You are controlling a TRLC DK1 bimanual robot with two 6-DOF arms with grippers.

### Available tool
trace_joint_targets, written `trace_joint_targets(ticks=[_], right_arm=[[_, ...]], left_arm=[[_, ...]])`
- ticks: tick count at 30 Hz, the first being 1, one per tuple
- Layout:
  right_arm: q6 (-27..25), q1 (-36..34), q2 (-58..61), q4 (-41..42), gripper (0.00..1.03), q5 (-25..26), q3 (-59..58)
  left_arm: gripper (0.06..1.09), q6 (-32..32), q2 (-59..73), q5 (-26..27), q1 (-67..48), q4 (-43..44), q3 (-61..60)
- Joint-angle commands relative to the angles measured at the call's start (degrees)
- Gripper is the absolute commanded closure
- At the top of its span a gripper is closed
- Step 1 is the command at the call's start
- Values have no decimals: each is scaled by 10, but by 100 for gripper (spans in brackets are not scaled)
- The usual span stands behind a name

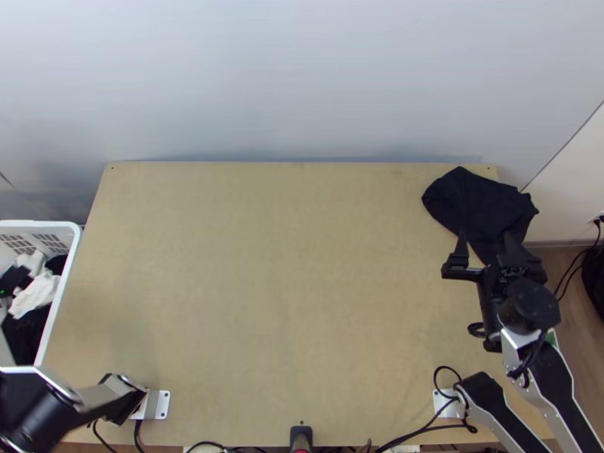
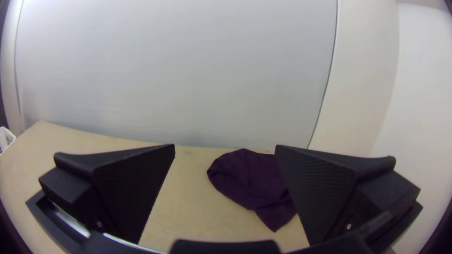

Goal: Fold the t-shirt

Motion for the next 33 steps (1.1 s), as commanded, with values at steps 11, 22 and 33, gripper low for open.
trace_joint_targets(ticks=[11, 22, 33], right_arm=[[40, -1, 81, -9, 4, 3, 16], [43, -2, 92, -8, 4, 4, 13], [42, -2, 96, -8, 4, 4, 10]], left_arm=[[11, 33, 211, 12, 114, 51, -5], [31, 26, 241, 13, 107, 89, -14], [94, 26, 251, 12, 108, 178, -40]])
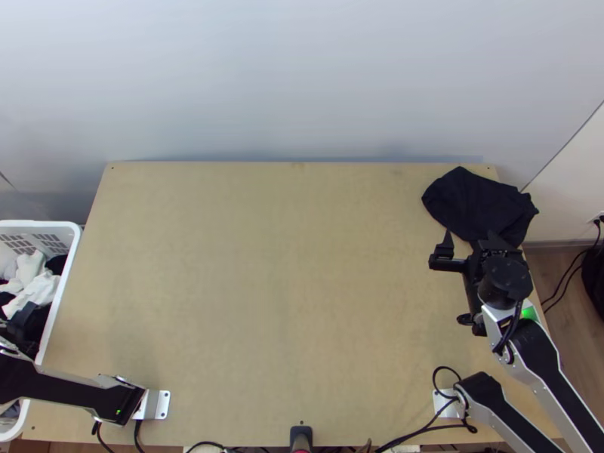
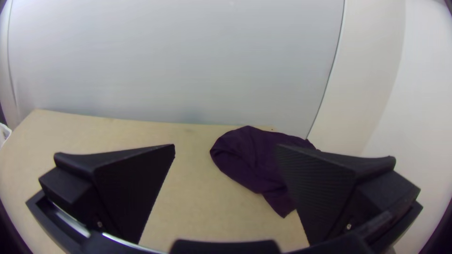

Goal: Fold the t-shirt

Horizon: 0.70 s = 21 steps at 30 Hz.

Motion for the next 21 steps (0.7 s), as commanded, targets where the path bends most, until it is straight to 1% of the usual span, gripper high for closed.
trace_joint_targets(ticks=[1, 6, 7, 8, 11, 14, 18, 21], right_arm=[[-1, 0, 3, 0, 4, 0, -2], [-1, 0, 6, 2, 4, 0, 0], [0, 0, 7, 2, 4, 0, 1], [0, 1, 7, 3, 4, 0, 1], [0, 0, 7, 4, 4, 0, 2], [-1, 0, 7, 4, 4, 1, 4], [-2, -1, 6, 2, 4, 2, 5], [-2, -1, 6, -1, 4, 3, 5]], left_arm=[[95, -1, 3, 0, 3, 55, -18], [95, -16, -28, 0, 1, 59, -27], [96, -25, -40, 0, 1, 57, -27], [105, -31, -51, 0, 0, 55, -26], [104, -38, -94, 3, -14, 45, -19], [104, -58, -152, 15, -32, 29, 2], [104, -72, -206, 15, -63, 21, 32], [104, -72, -244, 15, -94, -33, 77]])
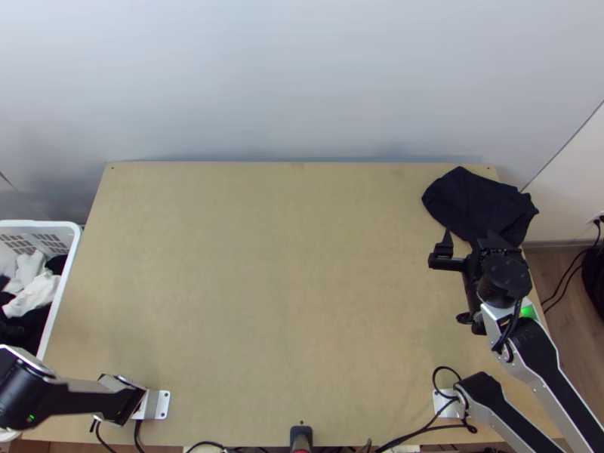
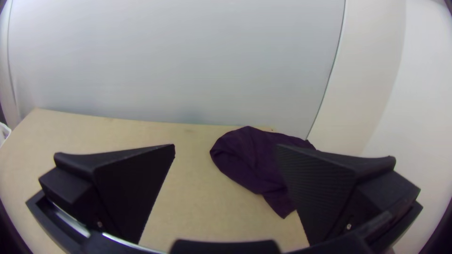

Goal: Fold the t-shirt

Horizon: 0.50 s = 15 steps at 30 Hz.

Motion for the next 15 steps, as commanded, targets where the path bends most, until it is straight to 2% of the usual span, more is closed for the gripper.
trace_joint_targets(ticks=[1, 5, 9, 11, 15], right_arm=[[-1, -1, -1, -4, 4, 3, 2], [0, -1, -1, -2, 4, 6, 2], [-5, -8, -2, 5, 4, 18, 10], [-25, -10, -4, 2, 4, 18, 17], [-41, -11, -11, -1, 4, 20, 22]], left_arm=[[104, -14, -100, 5, -64, -72, 76], [105, 10, -135, 5, -134, -131, 135], [105, 16, -139, 5, -199, -233, 229], [105, 11, -144, 6, -242, -284, 272], [105, -4, -180, 5, -349, -313, 307]])
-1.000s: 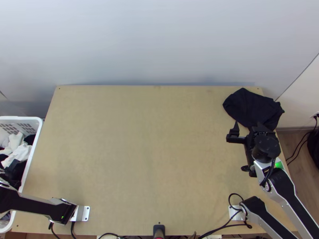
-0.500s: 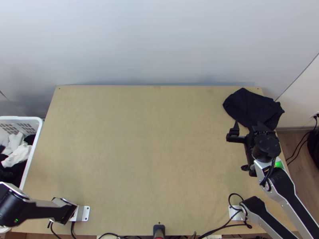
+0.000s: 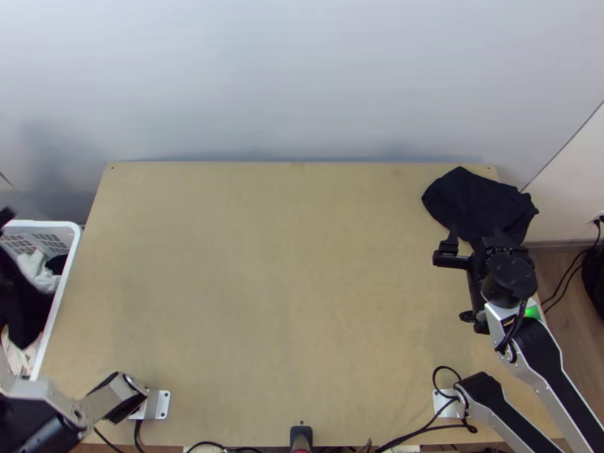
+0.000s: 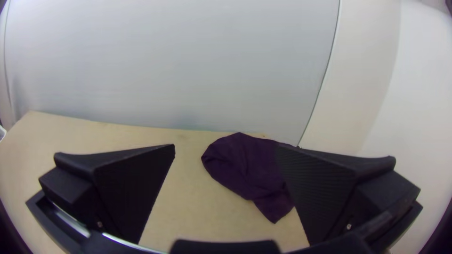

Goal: Fold the t-shirt

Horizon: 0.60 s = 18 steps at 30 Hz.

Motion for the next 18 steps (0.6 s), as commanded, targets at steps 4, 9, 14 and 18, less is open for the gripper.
trace_joint_targets(ticks=[4, 9, 14, 18], right_arm=[[-22, -13, -7, -9, 4, 7, 17], [-23, -19, -7, -19, 4, 16, 25], [-34, -32, -7, -23, 4, 22, 31], [-36, -52, -4, -38, 4, 23, 36]], left_arm=[[105, -26, -60, -9, -258, -107, 108], [105, -58, -62, -9, -413, -145, 95], [105, -110, -46, -12, -562, -128, 65], [105, -134, -20, -13, -653, -74, 41]])
